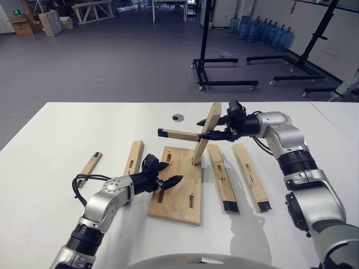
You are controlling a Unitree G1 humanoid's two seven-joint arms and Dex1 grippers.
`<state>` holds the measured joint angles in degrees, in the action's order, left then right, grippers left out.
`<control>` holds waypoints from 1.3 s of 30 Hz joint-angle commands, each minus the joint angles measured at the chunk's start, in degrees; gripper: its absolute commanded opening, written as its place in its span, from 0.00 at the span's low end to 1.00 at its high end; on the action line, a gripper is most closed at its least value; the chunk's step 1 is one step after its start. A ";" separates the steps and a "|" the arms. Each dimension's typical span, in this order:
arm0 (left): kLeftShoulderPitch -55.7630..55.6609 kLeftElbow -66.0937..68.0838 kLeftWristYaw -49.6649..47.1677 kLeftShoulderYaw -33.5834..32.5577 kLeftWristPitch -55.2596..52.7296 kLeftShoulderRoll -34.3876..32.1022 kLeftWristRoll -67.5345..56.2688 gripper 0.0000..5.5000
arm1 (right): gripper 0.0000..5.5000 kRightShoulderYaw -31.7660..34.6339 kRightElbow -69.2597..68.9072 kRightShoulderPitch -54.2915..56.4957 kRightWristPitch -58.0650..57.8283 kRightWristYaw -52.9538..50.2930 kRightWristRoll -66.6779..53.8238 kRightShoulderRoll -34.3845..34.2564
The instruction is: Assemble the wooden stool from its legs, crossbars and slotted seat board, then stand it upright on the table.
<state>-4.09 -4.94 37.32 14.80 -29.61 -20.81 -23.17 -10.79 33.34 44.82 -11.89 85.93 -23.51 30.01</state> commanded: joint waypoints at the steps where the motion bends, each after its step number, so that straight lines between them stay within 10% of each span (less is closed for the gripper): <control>1: 2.87 0.86 -1.68 1.43 -6.07 -1.12 1.95 0.78 | 0.38 -7.15 5.97 -4.66 -1.01 1.01 8.52 -1.07; 17: 2.45 -1.44 -3.04 0.59 -8.95 -0.55 1.56 0.78 | 0.38 -15.46 -5.87 -16.80 -1.12 -0.33 8.70 1.01; 39: 1.17 3.41 -2.22 2.17 -4.91 0.61 3.45 0.78 | 0.38 -17.50 16.01 -8.63 -9.95 1.66 9.55 -5.63</control>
<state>-5.01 -5.60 35.76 14.22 -30.96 -19.57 -23.11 -16.08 39.51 48.61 -10.02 84.88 -24.76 28.73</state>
